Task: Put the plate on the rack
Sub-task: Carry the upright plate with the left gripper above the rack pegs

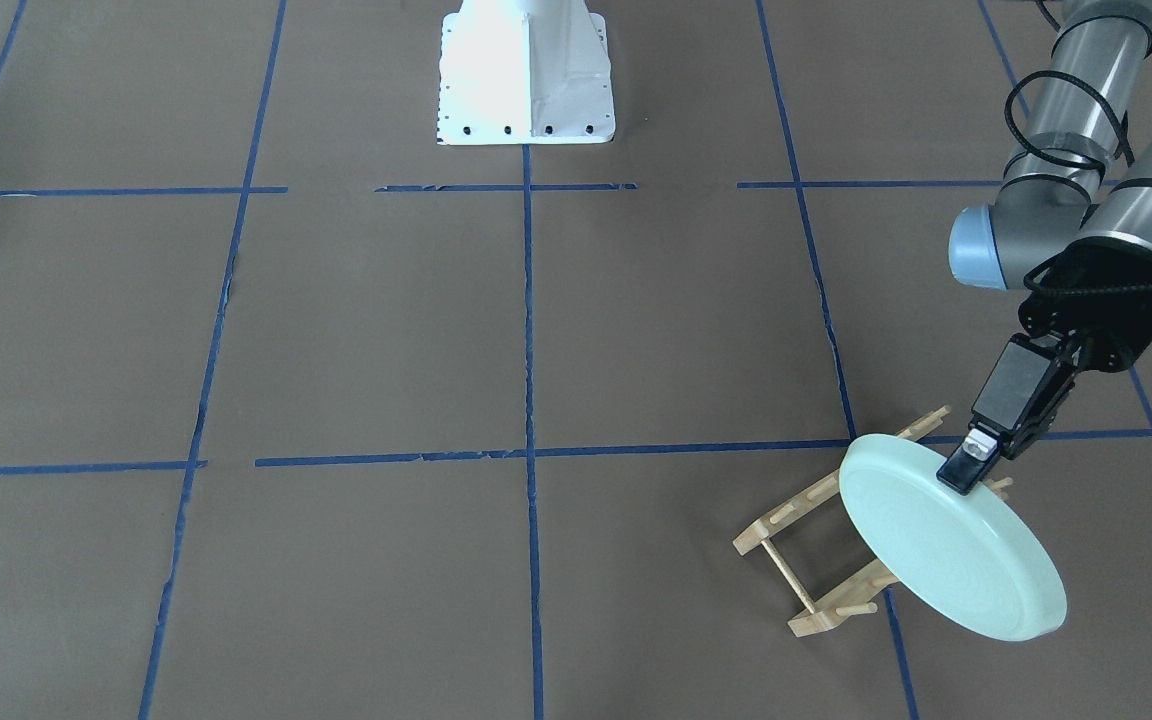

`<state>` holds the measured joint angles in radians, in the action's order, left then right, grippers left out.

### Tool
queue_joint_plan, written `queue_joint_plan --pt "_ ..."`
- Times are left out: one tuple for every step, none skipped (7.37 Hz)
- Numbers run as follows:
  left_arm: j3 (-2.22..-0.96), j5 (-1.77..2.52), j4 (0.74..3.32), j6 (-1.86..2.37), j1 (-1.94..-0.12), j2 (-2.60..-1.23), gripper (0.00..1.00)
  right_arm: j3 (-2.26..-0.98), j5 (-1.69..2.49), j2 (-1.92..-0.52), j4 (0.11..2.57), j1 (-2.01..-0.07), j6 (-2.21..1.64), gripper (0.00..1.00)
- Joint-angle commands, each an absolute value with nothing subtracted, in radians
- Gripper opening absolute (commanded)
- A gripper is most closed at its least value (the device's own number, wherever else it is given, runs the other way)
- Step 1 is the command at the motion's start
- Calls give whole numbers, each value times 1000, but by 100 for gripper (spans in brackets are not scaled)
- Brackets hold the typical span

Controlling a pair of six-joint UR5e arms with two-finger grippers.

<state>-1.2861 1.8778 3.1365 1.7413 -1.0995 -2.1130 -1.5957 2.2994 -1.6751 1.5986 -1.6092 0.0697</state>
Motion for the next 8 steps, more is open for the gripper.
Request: queue_joint_plan --pt "-1267 1876 3154 1741 -1092 -2120 0 -1595 2299 -1675 1598 -1609 71 100" --pt "-1267 1870 3155 1741 -1082 -2120 0 -1595 2299 -1675 1598 -1609 71 100" --pt "-1266 1846 3155 1741 -1062 -2120 0 -1597 2299 -1675 1598 -1609 69 100" --pt "-1259 1844 3155 1741 -1057 -2120 0 -1597 2299 -1675 1600 -1609 71 100" --pt "-1243 1844 3163 1738 -1055 -2120 0 -1595 2299 -1675 1598 -1609 71 100" --pt "-1230 1844 3178 1738 -1054 -2120 0 -1597 2299 -1675 1598 -1609 71 100" --pt "-1229 1833 3181 1738 -1036 -2118 0 -1595 2299 -1675 1598 -1609 69 100" --pt "-1229 1819 3183 1738 -1016 -2117 0 -1595 2299 -1675 1598 -1609 71 100"
